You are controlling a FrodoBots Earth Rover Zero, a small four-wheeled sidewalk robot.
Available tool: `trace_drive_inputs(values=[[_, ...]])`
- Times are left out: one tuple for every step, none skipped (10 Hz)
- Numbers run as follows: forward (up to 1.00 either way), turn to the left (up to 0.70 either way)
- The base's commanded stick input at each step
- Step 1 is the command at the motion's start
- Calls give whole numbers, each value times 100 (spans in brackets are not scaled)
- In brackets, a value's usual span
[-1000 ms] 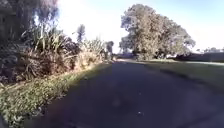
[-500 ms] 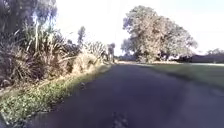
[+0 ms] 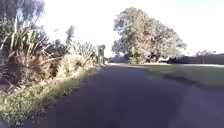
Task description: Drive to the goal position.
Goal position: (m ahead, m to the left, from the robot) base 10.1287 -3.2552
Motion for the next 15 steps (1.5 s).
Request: trace_drive_inputs(values=[[100,0],[100,0],[100,0],[100,0],[100,0],[100,0],[100,0],[100,0],[100,0],[100,0],[100,0],[100,0],[100,0],[100,0],[100,-10]])
